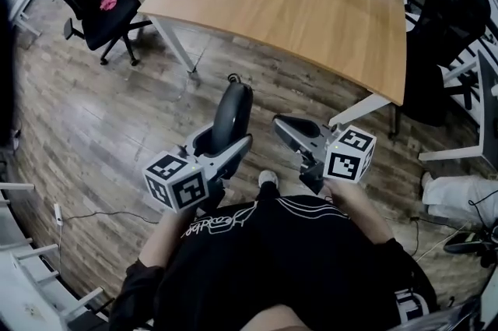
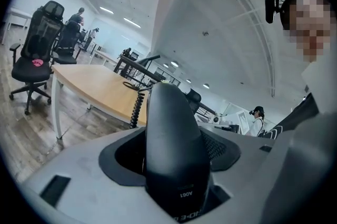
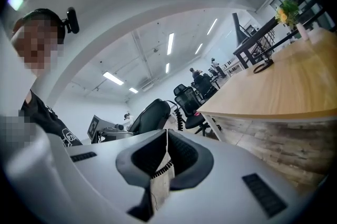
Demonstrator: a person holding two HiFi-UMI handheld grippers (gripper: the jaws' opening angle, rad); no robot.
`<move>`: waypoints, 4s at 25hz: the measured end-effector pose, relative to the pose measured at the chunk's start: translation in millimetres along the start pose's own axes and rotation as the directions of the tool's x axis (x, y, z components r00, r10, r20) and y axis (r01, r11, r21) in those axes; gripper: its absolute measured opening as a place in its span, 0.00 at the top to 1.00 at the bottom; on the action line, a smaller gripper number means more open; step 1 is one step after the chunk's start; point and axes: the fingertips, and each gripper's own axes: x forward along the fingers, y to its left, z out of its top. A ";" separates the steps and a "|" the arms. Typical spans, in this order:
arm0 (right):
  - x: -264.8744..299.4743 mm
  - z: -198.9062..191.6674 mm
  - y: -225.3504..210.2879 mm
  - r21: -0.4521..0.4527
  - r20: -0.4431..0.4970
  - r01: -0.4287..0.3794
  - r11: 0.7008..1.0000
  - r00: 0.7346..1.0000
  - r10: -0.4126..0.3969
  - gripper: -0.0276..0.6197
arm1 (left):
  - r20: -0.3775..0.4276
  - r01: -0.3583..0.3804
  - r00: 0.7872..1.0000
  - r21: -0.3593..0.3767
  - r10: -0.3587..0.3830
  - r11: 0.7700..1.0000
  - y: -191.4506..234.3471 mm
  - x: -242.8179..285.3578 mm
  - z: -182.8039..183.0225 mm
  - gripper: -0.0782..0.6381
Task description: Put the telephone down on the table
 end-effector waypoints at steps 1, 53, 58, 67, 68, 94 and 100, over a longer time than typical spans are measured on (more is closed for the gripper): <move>-1.0 6.6 -7.8 0.001 0.004 0.000 1.000 1.000 0.000 0.90 | -0.005 -0.003 1.000 0.002 0.003 1.000 1.6 8.8 4.1 0.48; 252.6 280.0 -315.0 0.047 0.066 0.127 0.991 0.989 -0.130 0.90 | -0.095 0.029 0.995 0.089 -0.020 0.996 331.4 249.0 313.4 0.49; 269.2 295.9 -343.9 0.073 0.070 0.149 0.986 0.986 -0.154 0.90 | -0.127 0.038 0.992 0.089 -0.026 0.995 360.9 275.7 331.8 0.48; 286.3 301.2 -391.5 0.119 0.069 0.187 0.975 0.978 -0.196 0.90 | -0.212 0.002 0.977 0.177 0.036 0.984 420.1 317.3 337.7 0.48; 287.0 300.3 -395.9 0.125 0.067 0.193 0.973 0.977 -0.203 0.90 | -0.228 -0.002 0.973 0.204 0.049 0.979 426.8 322.5 335.5 0.49; 283.9 279.7 -474.6 0.235 0.042 0.275 0.932 0.955 -0.293 0.90 | -0.502 0.010 0.858 0.227 0.108 0.974 516.1 410.4 244.4 0.49; 272.9 270.4 -481.8 0.259 0.045 0.291 0.921 0.949 -0.312 0.90 | -0.535 -0.001 0.835 0.231 0.128 0.973 516.9 421.4 228.9 0.48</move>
